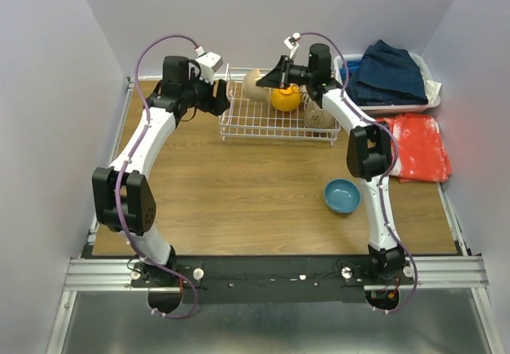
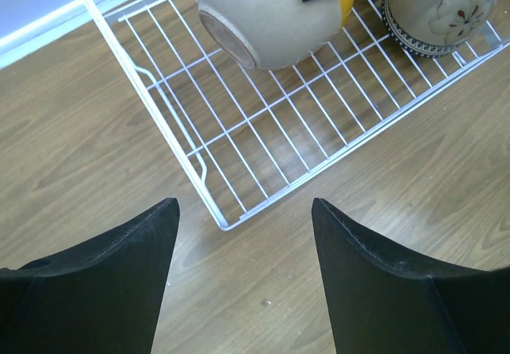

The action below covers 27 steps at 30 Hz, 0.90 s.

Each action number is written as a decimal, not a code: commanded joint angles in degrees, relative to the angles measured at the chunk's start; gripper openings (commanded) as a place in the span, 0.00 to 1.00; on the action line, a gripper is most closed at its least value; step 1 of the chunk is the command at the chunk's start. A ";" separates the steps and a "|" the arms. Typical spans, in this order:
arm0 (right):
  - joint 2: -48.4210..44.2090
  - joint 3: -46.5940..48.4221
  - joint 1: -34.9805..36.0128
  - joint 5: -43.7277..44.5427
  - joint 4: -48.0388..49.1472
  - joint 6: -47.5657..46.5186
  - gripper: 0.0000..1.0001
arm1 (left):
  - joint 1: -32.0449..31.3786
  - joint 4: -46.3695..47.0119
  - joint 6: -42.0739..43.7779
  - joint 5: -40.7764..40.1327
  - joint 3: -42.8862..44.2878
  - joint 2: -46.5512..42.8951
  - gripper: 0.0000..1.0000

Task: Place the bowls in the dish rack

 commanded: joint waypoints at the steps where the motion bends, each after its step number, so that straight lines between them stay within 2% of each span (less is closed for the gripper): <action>1: 2.33 3.93 -1.53 1.55 8.27 4.75 0.01 | -0.39 -4.68 2.15 -1.58 5.11 3.17 0.77; 8: 5.76 3.23 -2.15 3.93 8.36 6.96 0.00 | -0.56 -6.89 2.76 -1.85 6.87 5.62 0.77; 18: 9.28 4.19 -3.56 5.51 5.38 3.62 0.02 | -2.76 -7.33 2.15 -2.73 13.47 11.87 0.77; 27: 6.74 1.91 -6.63 6.47 2.13 1.34 0.09 | -4.08 -6.45 2.06 -2.99 11.45 11.17 0.77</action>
